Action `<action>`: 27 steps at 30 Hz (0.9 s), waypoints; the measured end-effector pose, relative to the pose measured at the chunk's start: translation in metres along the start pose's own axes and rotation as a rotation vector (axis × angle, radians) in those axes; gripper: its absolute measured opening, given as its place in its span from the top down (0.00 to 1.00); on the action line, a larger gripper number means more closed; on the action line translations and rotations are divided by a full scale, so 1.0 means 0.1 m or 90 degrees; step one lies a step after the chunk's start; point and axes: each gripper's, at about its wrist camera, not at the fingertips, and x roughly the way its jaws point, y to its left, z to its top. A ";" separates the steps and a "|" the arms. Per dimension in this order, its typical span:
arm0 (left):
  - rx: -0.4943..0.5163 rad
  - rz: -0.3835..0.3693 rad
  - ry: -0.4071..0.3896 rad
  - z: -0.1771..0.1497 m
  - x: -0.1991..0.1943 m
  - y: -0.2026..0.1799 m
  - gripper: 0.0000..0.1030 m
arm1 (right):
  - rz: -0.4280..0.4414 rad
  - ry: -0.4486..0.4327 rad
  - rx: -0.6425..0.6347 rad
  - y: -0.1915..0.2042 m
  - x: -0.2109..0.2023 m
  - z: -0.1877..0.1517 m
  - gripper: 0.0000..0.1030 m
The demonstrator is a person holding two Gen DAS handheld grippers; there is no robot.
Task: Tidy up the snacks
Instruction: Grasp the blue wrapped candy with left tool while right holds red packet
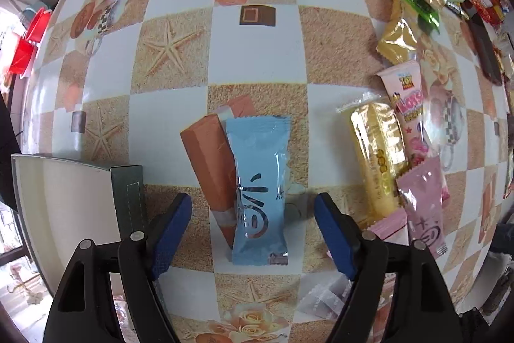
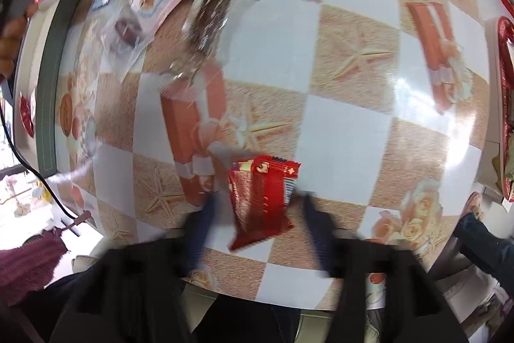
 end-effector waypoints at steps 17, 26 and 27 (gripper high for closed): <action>0.022 -0.022 -0.019 0.02 0.00 -0.02 0.55 | -0.018 0.020 0.042 -0.17 0.06 0.13 0.55; 0.058 -0.046 -0.037 -0.23 -0.21 -0.05 0.76 | 0.000 0.015 0.044 -0.24 -0.11 0.03 0.70; 0.063 -0.051 -0.044 -0.30 -0.26 -0.02 0.76 | 0.003 0.014 0.044 -0.22 -0.14 0.01 0.70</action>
